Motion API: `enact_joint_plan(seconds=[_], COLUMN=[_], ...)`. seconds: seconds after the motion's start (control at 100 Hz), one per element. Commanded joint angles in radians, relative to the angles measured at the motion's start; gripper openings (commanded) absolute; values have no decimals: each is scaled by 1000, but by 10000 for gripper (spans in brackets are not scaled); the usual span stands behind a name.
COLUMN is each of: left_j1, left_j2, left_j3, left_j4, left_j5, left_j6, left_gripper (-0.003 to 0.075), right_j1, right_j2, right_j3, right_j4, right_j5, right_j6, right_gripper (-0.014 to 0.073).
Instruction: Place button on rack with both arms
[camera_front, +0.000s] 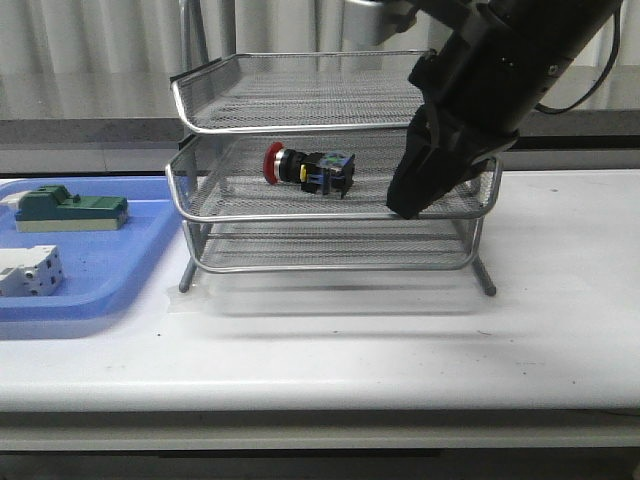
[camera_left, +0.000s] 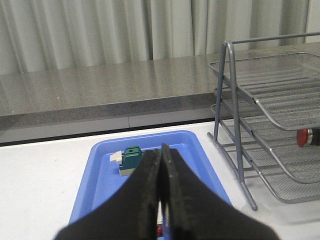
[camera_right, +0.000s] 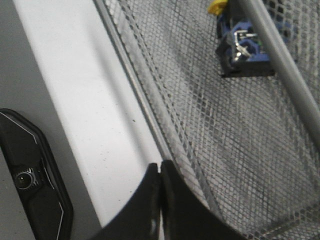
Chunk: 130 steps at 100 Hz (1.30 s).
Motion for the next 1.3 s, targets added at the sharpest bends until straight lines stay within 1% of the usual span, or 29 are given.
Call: enact_joint_plan(seconds=[0.0,0.24,0.31,0.46,0.66,0.8,0.98,1.14,1.29], left_j1=[2,2,2,2,2,2,2,2,2], left_j2=[11,11,11,11,11,11,11,11,11], left_j3=[-26,-26,-26,-26,-26,-26,-26,-26,-26], left_j4=[-15,-15,-15,-15,-15,-15,-15,-15,-15], left_j5=[-86,-86,-86,-86,-86,-86,-86,-86,-86], left_j6=[-8,-8,-8,-8,-8,-8,-8,-8,-8], left_gripper=[-20,-20,-20,-20,-20,-20,-20,-20,-20], right_j1=[-5,-29,-55,-153,-289,-352,-391,-393,-393], right_j2=[-78,-193,-234,-346,-526,-661,-833,-992,-1114], right_j3=[-35,-35,-34,1,136,240,365,486,576], right_j4=[37,22,21,20,20,20,21,21,21], right_j5=[-1,-11,-17,-49,-91,-117,-146,-155,-155], right_j6=[31,222,272,354,399,440,487,531,535], right_gripper=[-69,-60,-60,-60,-60,-60,-60,-60,-60])
